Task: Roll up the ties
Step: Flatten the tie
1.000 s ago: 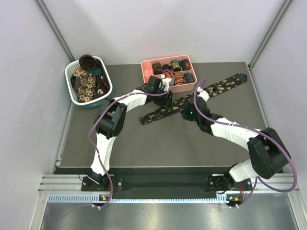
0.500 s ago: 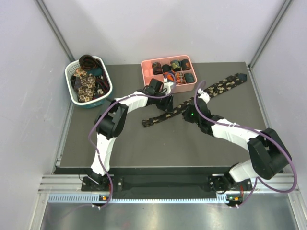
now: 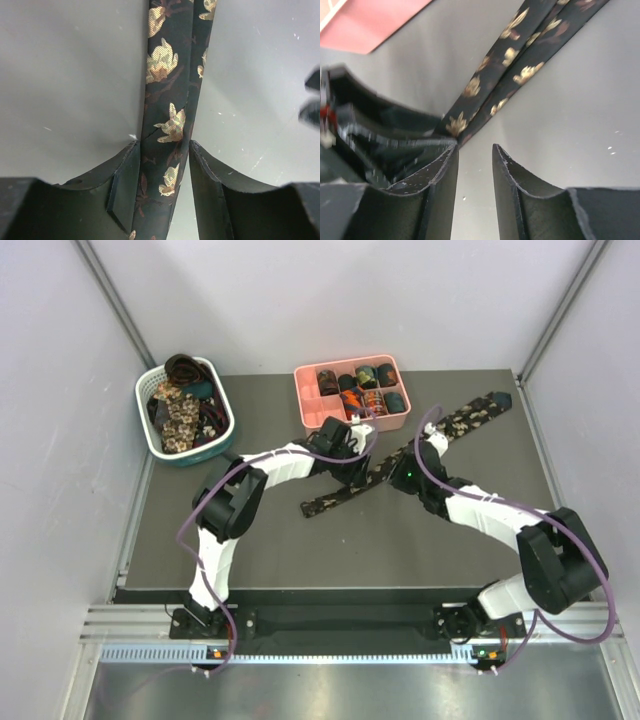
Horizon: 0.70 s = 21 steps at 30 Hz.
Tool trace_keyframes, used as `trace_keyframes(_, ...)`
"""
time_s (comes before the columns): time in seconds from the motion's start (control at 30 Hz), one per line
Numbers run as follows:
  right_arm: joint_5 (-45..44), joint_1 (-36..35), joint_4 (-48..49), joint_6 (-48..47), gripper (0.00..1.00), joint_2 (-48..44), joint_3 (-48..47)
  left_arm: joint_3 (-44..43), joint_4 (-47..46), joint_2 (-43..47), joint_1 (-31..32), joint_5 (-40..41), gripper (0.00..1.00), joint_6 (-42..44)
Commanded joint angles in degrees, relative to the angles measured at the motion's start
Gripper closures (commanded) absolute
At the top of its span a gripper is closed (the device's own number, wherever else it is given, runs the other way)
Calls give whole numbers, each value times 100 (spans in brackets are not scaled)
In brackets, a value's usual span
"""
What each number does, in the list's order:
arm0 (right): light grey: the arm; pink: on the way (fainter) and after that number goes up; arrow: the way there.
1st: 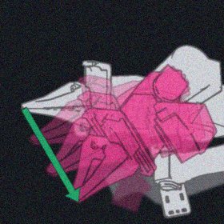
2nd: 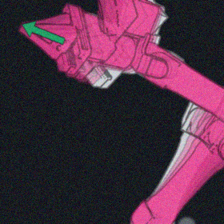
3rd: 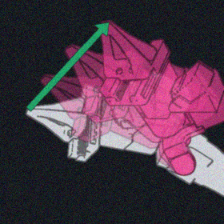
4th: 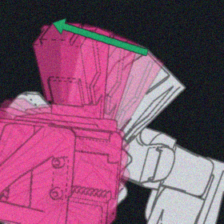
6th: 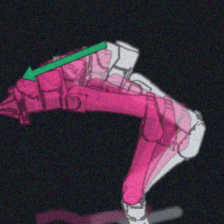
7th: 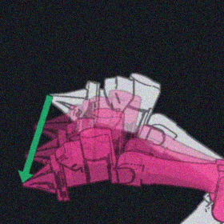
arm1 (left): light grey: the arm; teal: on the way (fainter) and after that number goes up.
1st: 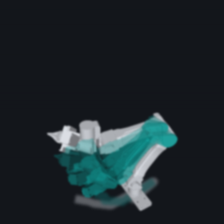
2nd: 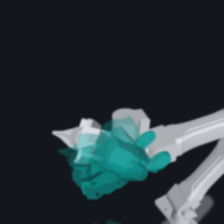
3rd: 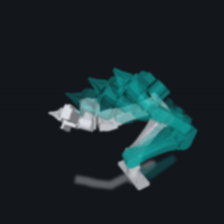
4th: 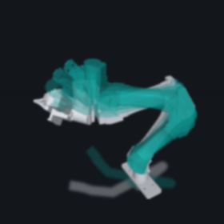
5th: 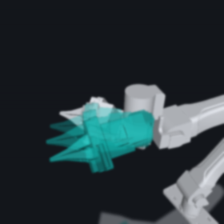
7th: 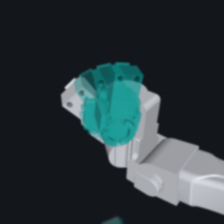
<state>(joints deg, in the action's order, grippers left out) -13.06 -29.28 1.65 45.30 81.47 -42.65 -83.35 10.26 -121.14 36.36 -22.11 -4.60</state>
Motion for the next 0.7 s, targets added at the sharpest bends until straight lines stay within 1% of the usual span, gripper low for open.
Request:
trace_keyframes(0.0,128,194,134,67,66,-228,20,328,-33,257,134,303,51,-76)
trace_keyframes(0.3,207,431,108,-83,64,-676,319,557,-86,477,503,119,48,-506)
trace_keyframes(0.37,225,493,116,-126,63,-817,424,644,-121,556,643,198,47,-621)
trace_keyframes(0.4,234,502,108,-135,63,-861,459,723,-295,600,688,250,46,-664)
trace_keyframes(0.5,382,572,169,-240,62,-1010,565,1022,-481,872,723,566,37,-840)
trace_keyframes(0.53,514,572,204,-293,62,-1097,600,1084,-473,1056,723,689,30,-884)
trace_keyframes(0.6,699,564,292,-556,61,-1203,679,1294,-446,1285,723,971,23,-902)
trace_keyframes(0.63,760,572,309,-627,61,-1378,784,1365,-411,1547,723,1067,17,-937)
trace_keyframes(0.67,822,572,431,-784,60,-1484,855,1522,-376,1689,715,1155,8,-955)
